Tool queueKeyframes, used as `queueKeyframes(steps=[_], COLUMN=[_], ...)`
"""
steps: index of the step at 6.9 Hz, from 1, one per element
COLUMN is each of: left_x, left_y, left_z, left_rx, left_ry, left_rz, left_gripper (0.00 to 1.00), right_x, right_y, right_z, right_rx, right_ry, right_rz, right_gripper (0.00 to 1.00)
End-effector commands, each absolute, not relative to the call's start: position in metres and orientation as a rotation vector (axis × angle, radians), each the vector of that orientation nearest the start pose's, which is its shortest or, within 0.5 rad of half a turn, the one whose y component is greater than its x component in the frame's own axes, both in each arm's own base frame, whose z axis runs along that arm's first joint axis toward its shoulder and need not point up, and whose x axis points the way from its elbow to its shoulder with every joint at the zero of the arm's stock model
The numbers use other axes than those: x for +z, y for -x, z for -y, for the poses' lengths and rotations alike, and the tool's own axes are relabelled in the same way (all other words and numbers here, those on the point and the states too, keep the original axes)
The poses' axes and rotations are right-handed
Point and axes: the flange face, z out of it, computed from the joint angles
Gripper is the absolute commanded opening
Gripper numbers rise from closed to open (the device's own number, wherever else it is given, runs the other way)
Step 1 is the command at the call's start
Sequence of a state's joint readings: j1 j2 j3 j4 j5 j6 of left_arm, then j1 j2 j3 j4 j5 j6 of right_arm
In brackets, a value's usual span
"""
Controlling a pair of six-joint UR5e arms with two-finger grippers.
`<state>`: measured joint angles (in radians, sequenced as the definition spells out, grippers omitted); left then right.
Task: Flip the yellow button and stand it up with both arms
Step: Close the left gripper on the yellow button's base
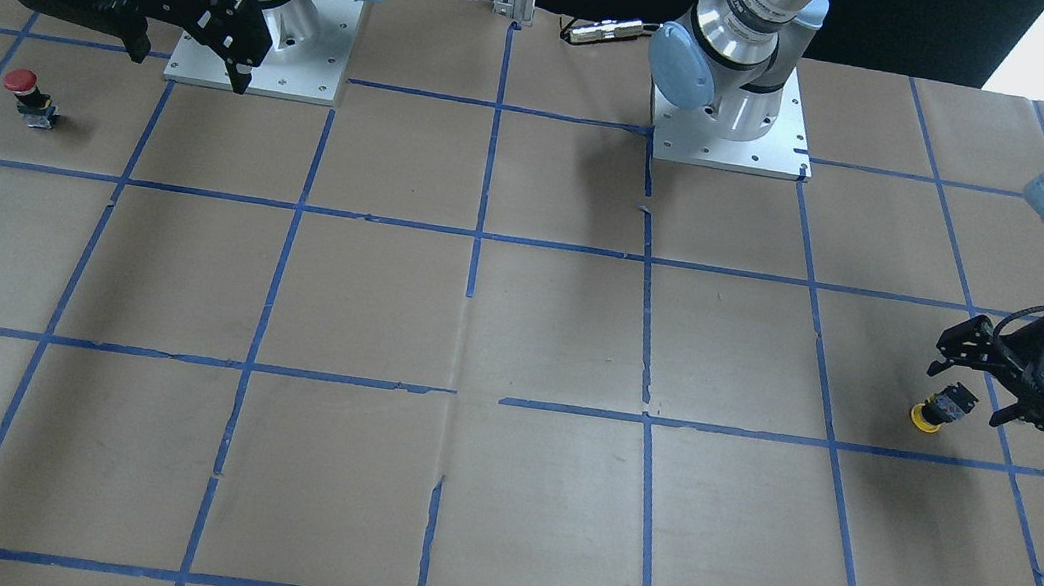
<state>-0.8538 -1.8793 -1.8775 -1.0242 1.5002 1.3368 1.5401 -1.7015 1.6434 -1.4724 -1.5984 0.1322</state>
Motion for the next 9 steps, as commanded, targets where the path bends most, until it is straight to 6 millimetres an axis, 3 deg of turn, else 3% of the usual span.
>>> queueKeyframes(steps=[1,4,7,8,9], left_x=[0.234,0.224,0.219,0.221,0.221], left_y=[-0.248,-0.243,-0.236,-0.235,-0.235], left_z=[0.500,0.494,0.499,0.499,0.500], left_rx=[0.023,0.051,0.037,0.036,0.036], left_ry=[-1.000,-1.007,-1.027,-1.035,-1.035], left_rz=[-3.056,-3.052,-2.984,-2.978,-2.978], left_gripper=[0.95,0.95,0.87,0.78,0.58], right_x=[0.510,0.515,0.513,0.518,0.515], right_y=[-0.115,-0.124,-0.125,-0.125,-0.123], right_z=[0.437,0.414,0.406,0.407,0.407], right_rx=[0.025,0.103,0.174,0.158,0.171], right_ry=[-0.256,-0.257,-0.251,-0.250,-0.250], right_rz=[-3.150,-3.098,-3.096,-3.096,-3.111], right_gripper=[1.00,1.00,1.00,1.00,1.00])
